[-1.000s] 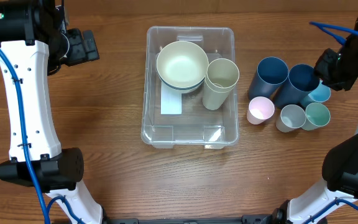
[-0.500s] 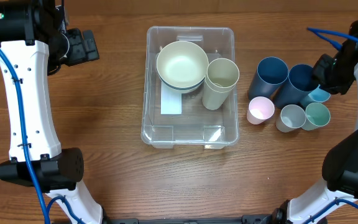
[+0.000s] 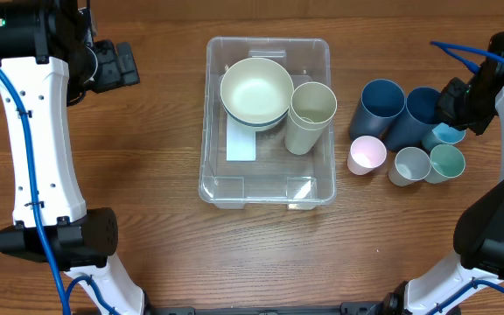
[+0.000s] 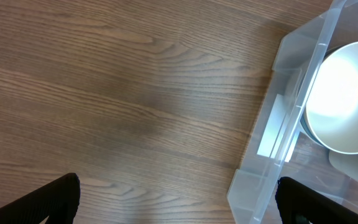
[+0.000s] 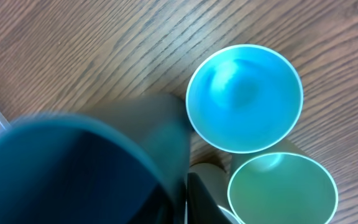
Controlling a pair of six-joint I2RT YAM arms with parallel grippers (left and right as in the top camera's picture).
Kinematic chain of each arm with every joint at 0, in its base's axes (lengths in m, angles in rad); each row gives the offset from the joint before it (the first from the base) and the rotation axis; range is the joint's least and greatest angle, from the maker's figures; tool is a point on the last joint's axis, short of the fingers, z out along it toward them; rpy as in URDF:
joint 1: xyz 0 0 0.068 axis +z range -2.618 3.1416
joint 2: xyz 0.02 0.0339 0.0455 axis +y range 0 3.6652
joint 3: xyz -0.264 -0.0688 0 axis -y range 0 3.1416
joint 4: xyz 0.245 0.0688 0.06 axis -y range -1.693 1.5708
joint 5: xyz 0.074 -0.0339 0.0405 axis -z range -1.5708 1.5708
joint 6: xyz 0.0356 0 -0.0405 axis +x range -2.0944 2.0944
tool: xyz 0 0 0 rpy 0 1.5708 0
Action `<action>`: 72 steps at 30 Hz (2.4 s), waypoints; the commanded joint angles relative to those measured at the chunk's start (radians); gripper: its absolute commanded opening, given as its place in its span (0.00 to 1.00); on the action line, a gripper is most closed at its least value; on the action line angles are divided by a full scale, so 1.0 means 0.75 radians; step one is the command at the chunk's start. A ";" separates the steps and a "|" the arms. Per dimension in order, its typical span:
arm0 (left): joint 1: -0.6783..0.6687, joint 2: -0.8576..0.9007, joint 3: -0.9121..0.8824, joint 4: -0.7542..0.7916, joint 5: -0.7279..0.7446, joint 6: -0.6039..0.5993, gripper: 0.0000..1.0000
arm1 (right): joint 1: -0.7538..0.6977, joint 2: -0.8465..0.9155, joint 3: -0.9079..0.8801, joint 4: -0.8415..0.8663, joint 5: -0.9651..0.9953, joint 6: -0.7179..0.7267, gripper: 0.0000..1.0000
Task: Pack container
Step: 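Move the right gripper to the dark blue cups and grasp one, then carry the dark blue cup into the bin's left side and release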
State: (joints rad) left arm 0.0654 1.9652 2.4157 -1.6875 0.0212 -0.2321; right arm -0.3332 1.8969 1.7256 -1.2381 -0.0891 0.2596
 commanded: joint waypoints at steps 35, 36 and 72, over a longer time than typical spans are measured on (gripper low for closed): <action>-0.003 -0.005 0.011 -0.003 -0.008 0.025 1.00 | -0.002 -0.031 0.722 -0.279 -0.064 0.040 0.04; -0.003 -0.005 0.011 -0.003 -0.008 0.025 1.00 | -0.002 -0.031 0.800 -0.333 -0.065 0.040 0.04; -0.003 -0.005 0.011 -0.003 -0.008 0.025 1.00 | 1.126 -0.049 0.959 -0.580 -0.051 -0.103 0.04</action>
State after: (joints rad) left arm 0.0654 1.9652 2.4157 -1.6875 0.0212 -0.2321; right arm 0.4850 1.8584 2.5240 -1.6917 -0.1593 0.1837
